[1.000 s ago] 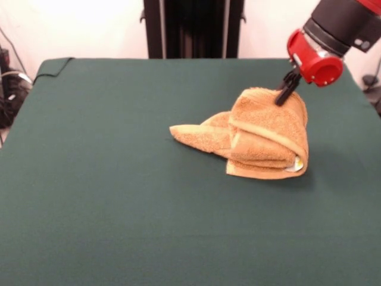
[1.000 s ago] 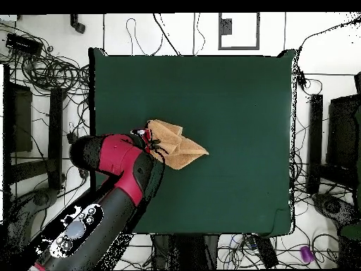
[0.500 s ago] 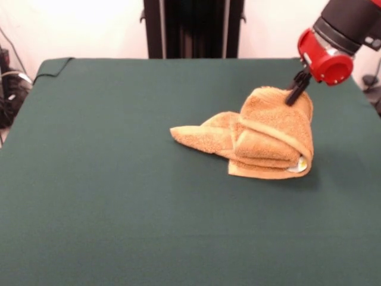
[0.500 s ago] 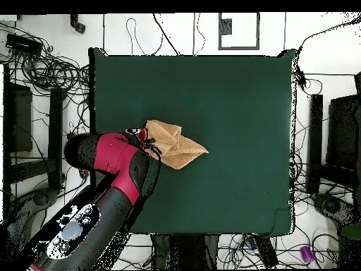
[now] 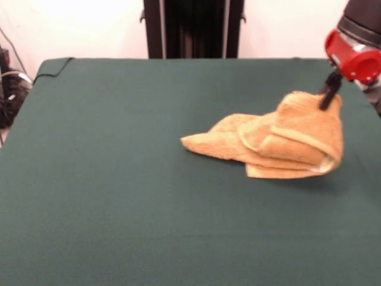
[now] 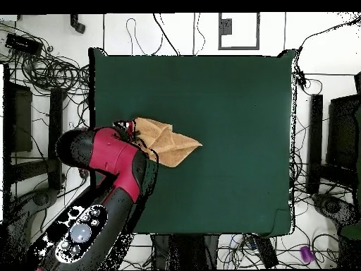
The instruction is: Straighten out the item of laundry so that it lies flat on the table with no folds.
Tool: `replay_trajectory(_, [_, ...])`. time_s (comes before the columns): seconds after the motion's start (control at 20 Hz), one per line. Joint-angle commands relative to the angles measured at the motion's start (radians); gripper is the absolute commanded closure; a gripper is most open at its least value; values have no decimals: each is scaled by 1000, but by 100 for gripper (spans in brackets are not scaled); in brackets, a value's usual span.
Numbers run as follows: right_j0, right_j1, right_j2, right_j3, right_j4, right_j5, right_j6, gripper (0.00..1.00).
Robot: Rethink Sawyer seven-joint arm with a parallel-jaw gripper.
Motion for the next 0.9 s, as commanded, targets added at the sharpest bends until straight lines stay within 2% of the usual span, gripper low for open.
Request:
replay_trajectory(0.05, [-44, -75, 314, 91, 99, -152, 99, 100])
replay_trajectory(0.3, [-72, -99, 384, 109, 85, -209, 84, 100])
replay_trajectory(0.5, [-76, -102, 388, 100, 49, -209, 102, 100])
replay_trajectory(0.55, [-69, -95, 368, 92, 32, -197, 102, 100])
replay_trajectory(0.6, [-49, -77, 298, 66, -24, -142, 92, 100])
replay_trajectory(0.65, [-51, -88, 287, 73, -45, -127, 70, 100])
replay_trajectory(0.75, [-57, -139, 262, 109, -97, -94, 4, 100])
replay_trajectory(0.8, [-42, -162, 212, 117, -147, -66, -23, 100])
replay_trajectory(0.9, [-27, -220, 168, 130, -205, 8, -37, 100])
